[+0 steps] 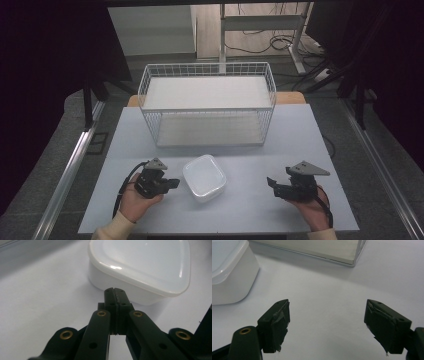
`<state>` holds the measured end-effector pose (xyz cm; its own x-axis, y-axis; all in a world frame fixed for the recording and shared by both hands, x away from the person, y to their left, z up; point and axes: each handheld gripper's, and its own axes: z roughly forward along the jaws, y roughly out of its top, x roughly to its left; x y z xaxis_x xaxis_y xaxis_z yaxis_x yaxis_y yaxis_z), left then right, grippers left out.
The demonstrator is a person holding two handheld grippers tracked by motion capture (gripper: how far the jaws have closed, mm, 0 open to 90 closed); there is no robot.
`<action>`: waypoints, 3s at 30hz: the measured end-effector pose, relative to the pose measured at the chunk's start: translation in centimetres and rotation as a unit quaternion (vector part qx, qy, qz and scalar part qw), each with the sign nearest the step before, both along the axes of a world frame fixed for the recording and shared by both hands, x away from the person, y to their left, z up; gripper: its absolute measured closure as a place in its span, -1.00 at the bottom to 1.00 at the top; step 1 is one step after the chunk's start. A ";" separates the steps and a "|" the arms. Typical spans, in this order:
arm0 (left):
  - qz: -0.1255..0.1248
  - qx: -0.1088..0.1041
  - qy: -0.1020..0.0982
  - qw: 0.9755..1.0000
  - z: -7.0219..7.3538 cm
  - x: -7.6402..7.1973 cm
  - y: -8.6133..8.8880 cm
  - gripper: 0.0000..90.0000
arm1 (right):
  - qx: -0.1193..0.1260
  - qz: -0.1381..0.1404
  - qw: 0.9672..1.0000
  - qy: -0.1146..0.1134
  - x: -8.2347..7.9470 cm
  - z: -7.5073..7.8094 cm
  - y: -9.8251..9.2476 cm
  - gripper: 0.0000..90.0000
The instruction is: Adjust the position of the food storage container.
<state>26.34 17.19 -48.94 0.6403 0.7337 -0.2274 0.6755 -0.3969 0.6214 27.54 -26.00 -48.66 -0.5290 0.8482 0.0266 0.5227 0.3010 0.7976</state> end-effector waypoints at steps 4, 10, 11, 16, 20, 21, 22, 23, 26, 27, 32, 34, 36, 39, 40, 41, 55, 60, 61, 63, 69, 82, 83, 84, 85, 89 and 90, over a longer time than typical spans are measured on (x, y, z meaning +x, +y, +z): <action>0.000 0.002 0.005 1.000 -0.4 0.2 -0.7 1.00 | 0.000 0.000 1.000 -0.001 0.0 0.0 0.0 -0.54; 0.001 0.005 0.010 1.000 -0.8 0.5 -0.8 1.00 | -0.001 -0.002 1.000 0.001 0.1 0.0 -0.1 -0.54; 0.005 0.004 0.013 1.000 -1.0 0.8 -0.9 1.00 | 0.000 -0.001 1.000 0.000 0.0 0.0 -0.1 -0.54; 0.006 0.003 0.016 1.000 -1.1 1.2 -1.2 1.00 | -0.001 -0.001 1.000 -0.002 0.0 0.1 0.0 -0.54; 0.009 0.004 0.020 1.000 -1.2 1.5 -1.3 1.00 | -0.001 -0.003 1.000 -0.002 0.0 0.1 -0.1 -0.54; 0.009 0.004 0.021 1.000 -1.2 1.6 -1.3 1.00 | -0.001 -0.002 1.000 -0.002 0.0 0.0 -0.1 -0.54; 0.009 0.004 0.021 1.000 -1.2 1.6 -1.3 1.00 | -0.001 -0.002 1.000 -0.002 0.0 0.0 -0.1 -0.54; 0.009 0.006 0.021 1.000 -1.1 1.8 -1.4 1.00 | -0.002 -0.001 1.000 -0.002 0.0 0.0 -0.1 -0.54; 0.013 0.004 0.020 1.000 -1.1 2.4 -1.7 1.00 | -0.001 -0.001 1.000 -0.002 0.0 0.0 0.0 -0.54; 0.012 0.004 0.020 1.000 -1.0 2.5 -1.7 1.00 | -0.001 -0.001 1.000 -0.002 0.0 0.0 0.0 -0.54; 0.013 0.010 0.015 1.000 -0.8 3.2 -2.3 1.00 | -0.001 -0.001 1.000 -0.001 0.0 0.0 -0.1 -0.54; 0.014 0.012 0.016 1.000 -0.7 3.9 -2.7 1.00 | 0.000 -0.002 1.000 -0.002 0.0 0.1 -0.1 -0.54; 0.014 0.010 0.017 1.000 -0.7 4.1 -2.8 1.00 | 0.000 -0.001 1.000 -0.002 0.0 0.1 -0.1 -0.54; 0.015 0.012 0.016 1.000 -0.7 4.9 -3.4 1.00 | -0.001 -0.003 1.000 -0.003 0.0 0.1 -0.1 -0.54; 0.015 0.012 0.016 1.000 -0.7 4.9 -3.4 1.00 | 0.000 -0.003 1.000 -0.003 0.0 0.1 -0.2 -0.54; 0.013 0.013 0.016 1.000 -0.7 5.3 -3.6 1.00 | 0.000 -0.003 1.000 -0.003 0.0 0.1 -0.2 -0.54; 0.013 0.003 0.004 1.000 0.0 5.4 -3.5 1.00 | 0.018 -0.003 1.000 -0.010 -0.1 0.5 -0.2 -0.54; 0.017 -0.033 -0.026 0.999 1.8 3.1 -2.0 0.95 | 0.038 -0.001 0.999 -0.018 -0.3 1.3 -0.3 -0.52; 0.017 -0.041 -0.032 0.998 2.1 2.6 -1.8 0.89 | 0.039 -0.002 0.999 -0.020 -0.4 1.4 -0.3 -0.52; 0.022 -0.049 -0.042 0.998 2.5 1.8 -1.4 0.64 | 0.039 -0.005 0.999 -0.020 -0.4 1.5 -0.5 -0.52; 0.038 -0.064 -0.036 0.997 2.8 0.5 -0.1 -0.23 | 0.041 -0.004 0.999 -0.021 -0.4 1.5 -0.6 -0.52; 0.081 -0.088 -0.031 0.992 2.4 0.3 2.5 -0.35 | 0.045 0.017 0.998 -0.030 -0.6 1.7 0.1 -0.48; 0.081 -0.091 -0.033 0.992 2.4 0.3 2.6 -0.35 | 0.046 0.017 0.998 -0.028 -0.6 1.7 0.1 -0.48; 0.081 -0.091 -0.033 0.992 2.4 0.3 2.6 -0.35 | 0.046 0.017 0.998 -0.028 -0.6 1.7 0.1 -0.48; 0.082 -0.092 -0.032 0.992 2.5 0.3 2.6 -0.35 | 0.046 0.017 0.998 -0.027 -0.5 1.7 0.1 -0.48; 0.082 -0.096 -0.030 0.992 2.4 0.4 2.7 -0.35 | 0.047 0.025 0.998 -0.022 -0.5 1.6 0.3 -0.47; 0.082 -0.096 -0.028 0.992 2.4 0.4 2.7 -0.35 | 0.049 0.025 0.998 -0.020 -0.5 1.6 0.3 -0.47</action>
